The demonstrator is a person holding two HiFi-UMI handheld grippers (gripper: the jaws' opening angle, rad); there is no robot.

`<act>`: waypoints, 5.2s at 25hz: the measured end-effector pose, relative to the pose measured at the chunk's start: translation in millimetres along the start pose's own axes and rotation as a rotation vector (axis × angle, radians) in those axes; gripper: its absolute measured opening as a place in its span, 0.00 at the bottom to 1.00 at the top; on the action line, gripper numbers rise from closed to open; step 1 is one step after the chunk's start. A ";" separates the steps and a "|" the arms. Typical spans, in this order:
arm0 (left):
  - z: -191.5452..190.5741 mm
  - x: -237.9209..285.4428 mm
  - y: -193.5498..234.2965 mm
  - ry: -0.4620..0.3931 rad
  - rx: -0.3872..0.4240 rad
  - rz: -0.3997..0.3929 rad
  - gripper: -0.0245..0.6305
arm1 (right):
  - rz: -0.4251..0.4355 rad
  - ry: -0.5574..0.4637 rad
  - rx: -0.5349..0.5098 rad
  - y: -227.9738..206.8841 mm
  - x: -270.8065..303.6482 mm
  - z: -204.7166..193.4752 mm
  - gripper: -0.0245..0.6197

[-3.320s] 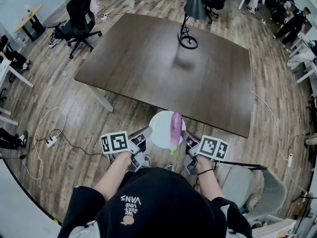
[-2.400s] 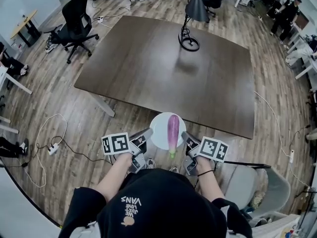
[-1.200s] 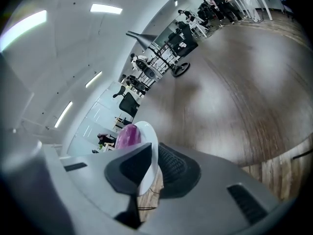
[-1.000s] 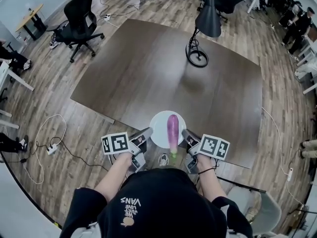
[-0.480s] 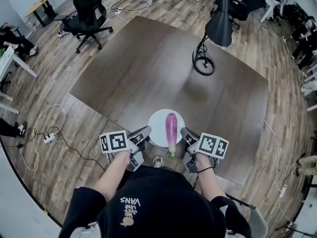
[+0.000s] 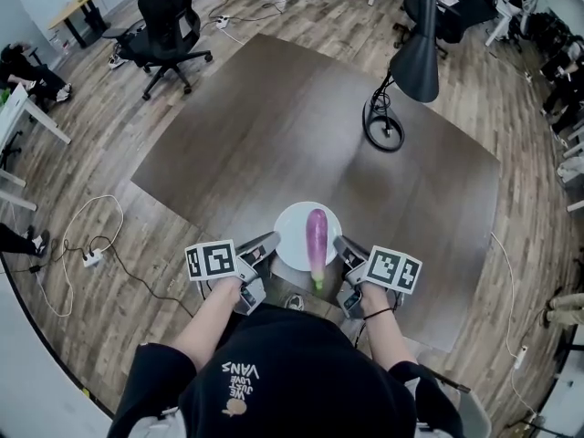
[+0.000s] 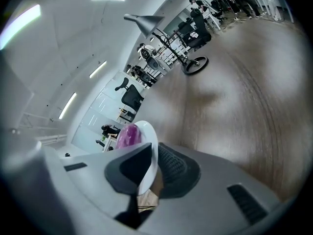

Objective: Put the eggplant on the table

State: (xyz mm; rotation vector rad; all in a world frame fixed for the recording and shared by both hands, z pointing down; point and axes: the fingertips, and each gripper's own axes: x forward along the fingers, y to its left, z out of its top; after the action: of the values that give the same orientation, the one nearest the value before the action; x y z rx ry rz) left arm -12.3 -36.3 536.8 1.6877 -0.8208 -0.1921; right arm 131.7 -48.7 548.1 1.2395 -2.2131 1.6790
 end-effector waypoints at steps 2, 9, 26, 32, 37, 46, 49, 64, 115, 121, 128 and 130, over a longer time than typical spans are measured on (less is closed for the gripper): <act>11.7 2.7 0.7 0.008 0.006 -0.005 0.07 | -0.003 -0.008 0.002 3.3 7.4 7.2 0.11; 53.7 12.4 8.0 0.044 0.029 -0.015 0.07 | -0.017 -0.031 0.009 13.9 38.5 30.3 0.11; 138.7 45.5 35.2 0.107 0.060 -0.014 0.07 | -0.045 -0.072 0.034 22.7 108.9 83.0 0.11; 161.1 63.6 50.8 0.129 0.085 0.011 0.07 | -0.077 -0.083 0.026 15.2 132.8 98.7 0.11; 172.1 81.9 65.2 0.154 0.091 0.040 0.07 | -0.117 -0.084 0.017 2.1 149.1 109.5 0.11; 188.5 116.8 92.7 0.205 0.097 0.094 0.08 | -0.173 -0.068 0.020 -23.7 176.4 126.0 0.11; 190.2 125.1 102.3 0.226 0.096 0.120 0.08 | -0.184 -0.056 0.024 -31.0 183.3 128.9 0.11; 184.6 147.5 136.9 0.321 0.116 0.228 0.08 | -0.269 0.023 -0.005 -60.4 206.3 130.5 0.11; 202.6 143.4 136.6 0.237 0.241 0.316 0.30 | -0.316 0.024 -0.127 -62.5 204.3 135.0 0.21; 207.5 136.5 109.1 0.189 0.358 0.267 0.28 | -0.292 -0.042 -0.174 -39.3 190.9 145.8 0.19; 212.2 118.0 69.3 0.078 0.538 0.224 0.08 | -0.262 -0.152 -0.304 -9.4 164.6 156.8 0.10; 210.8 111.7 59.3 0.055 0.563 0.216 0.07 | -0.250 -0.164 -0.332 -1.4 157.1 155.7 0.09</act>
State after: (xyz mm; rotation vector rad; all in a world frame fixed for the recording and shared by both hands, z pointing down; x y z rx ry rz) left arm -66.8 -274.8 561.0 2.0929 -1.0734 0.2580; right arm 86.9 -264.2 570.8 1.5258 -2.1945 1.1028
